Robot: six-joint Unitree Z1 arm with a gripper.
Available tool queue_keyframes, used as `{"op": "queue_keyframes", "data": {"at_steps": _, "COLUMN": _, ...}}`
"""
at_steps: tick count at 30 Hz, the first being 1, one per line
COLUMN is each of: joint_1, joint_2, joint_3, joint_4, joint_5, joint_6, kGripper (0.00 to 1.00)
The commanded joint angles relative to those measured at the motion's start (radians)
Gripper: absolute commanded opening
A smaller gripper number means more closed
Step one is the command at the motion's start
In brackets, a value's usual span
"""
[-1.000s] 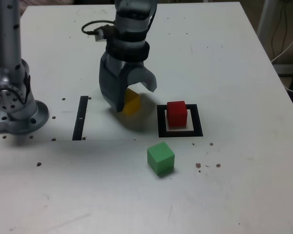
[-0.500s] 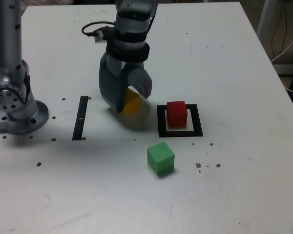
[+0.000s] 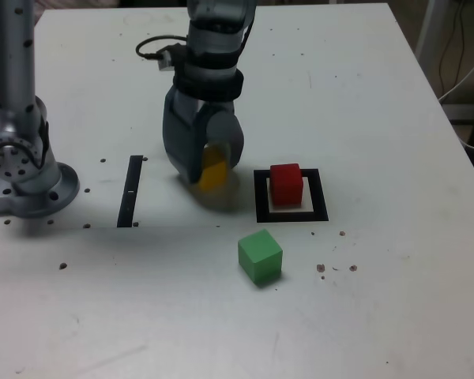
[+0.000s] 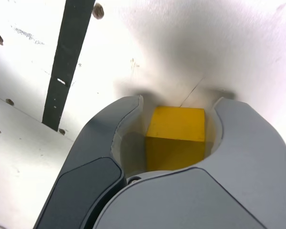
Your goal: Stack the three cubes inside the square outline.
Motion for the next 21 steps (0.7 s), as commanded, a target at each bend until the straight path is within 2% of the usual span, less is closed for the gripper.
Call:
{"op": "queue_keyframes", "data": {"at_steps": 1, "joint_1": 0.0, "joint_2": -0.005, "joint_3": 0.004, "joint_4": 0.0, "joint_5": -0.013, "joint_6": 0.013, "kGripper": 0.21}}
{"op": "queue_keyframes", "data": {"at_steps": 5, "joint_1": -0.005, "joint_2": -0.021, "joint_3": -0.011, "joint_4": 0.015, "joint_5": -0.032, "joint_6": 0.037, "kGripper": 0.21}}
{"op": "queue_keyframes", "data": {"at_steps": 9, "joint_1": -0.009, "joint_2": -0.048, "joint_3": -0.052, "joint_4": 0.069, "joint_5": -0.033, "joint_6": 0.066, "kGripper": 0.21}}
{"op": "queue_keyframes", "data": {"at_steps": 16, "joint_1": -0.047, "joint_2": -0.066, "joint_3": -0.175, "joint_4": 0.2, "joint_5": 0.008, "joint_6": 0.137, "kGripper": 0.21}}
{"op": "queue_keyframes", "data": {"at_steps": 21, "joint_1": -0.109, "joint_2": -0.044, "joint_3": -0.288, "joint_4": 0.251, "joint_5": 0.017, "joint_6": 0.179, "kGripper": 0.21}}
